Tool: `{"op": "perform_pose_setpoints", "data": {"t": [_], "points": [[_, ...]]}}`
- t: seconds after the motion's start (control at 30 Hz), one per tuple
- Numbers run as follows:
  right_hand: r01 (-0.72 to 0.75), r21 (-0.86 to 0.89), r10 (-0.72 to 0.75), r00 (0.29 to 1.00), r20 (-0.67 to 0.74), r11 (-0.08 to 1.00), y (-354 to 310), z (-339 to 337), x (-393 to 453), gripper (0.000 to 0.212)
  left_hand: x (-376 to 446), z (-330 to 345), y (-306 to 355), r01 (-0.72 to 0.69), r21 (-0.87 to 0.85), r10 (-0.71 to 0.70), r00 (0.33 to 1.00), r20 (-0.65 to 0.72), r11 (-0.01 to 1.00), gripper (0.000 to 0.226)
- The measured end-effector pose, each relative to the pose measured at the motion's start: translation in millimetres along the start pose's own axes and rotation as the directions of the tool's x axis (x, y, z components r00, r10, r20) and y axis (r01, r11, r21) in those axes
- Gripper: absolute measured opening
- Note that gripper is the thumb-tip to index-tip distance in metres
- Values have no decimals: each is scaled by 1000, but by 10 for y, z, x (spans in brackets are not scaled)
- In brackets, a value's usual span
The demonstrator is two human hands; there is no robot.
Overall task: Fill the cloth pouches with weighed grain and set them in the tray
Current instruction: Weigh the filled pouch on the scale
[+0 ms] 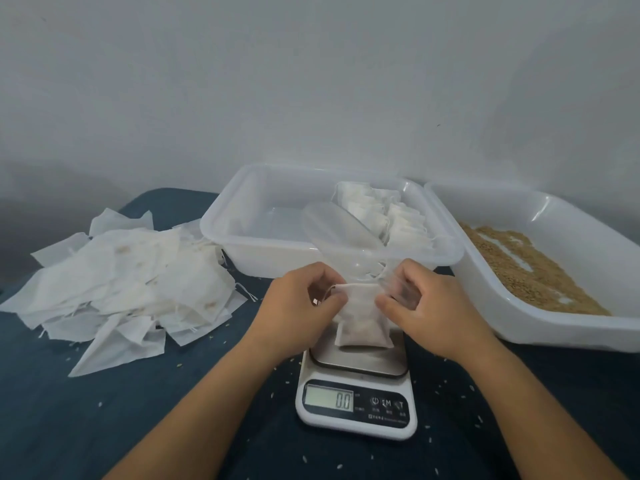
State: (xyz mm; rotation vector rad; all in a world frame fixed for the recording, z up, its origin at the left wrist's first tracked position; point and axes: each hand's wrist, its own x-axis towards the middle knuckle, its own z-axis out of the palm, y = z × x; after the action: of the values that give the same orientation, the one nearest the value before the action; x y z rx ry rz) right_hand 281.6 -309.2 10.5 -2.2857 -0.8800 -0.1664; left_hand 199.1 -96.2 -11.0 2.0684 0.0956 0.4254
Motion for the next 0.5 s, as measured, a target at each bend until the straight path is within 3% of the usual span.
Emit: {"op": "perform_pose_setpoints", "data": {"t": [0.13,0.23,0.37,0.5], "points": [[-6,-3,6,997,-73,1000,-10,-4,-6,39,4,-19,-8,-69,151,71,997,-12,986,8],[-1,29,6,985,-170,1000,-16,-25,-18,37,26,-52,-48,-14,162,24,998,-64,987,11],[-33,53,47,951,-305,998,-30,-68,-1,29,99,-151,-117,149,83,-128,966,-223,985,10],[-57,90,90,902,-423,994,-20,-123,0,25,176,-235,-212,236,-113,-260,914,-311,965,21]]}}
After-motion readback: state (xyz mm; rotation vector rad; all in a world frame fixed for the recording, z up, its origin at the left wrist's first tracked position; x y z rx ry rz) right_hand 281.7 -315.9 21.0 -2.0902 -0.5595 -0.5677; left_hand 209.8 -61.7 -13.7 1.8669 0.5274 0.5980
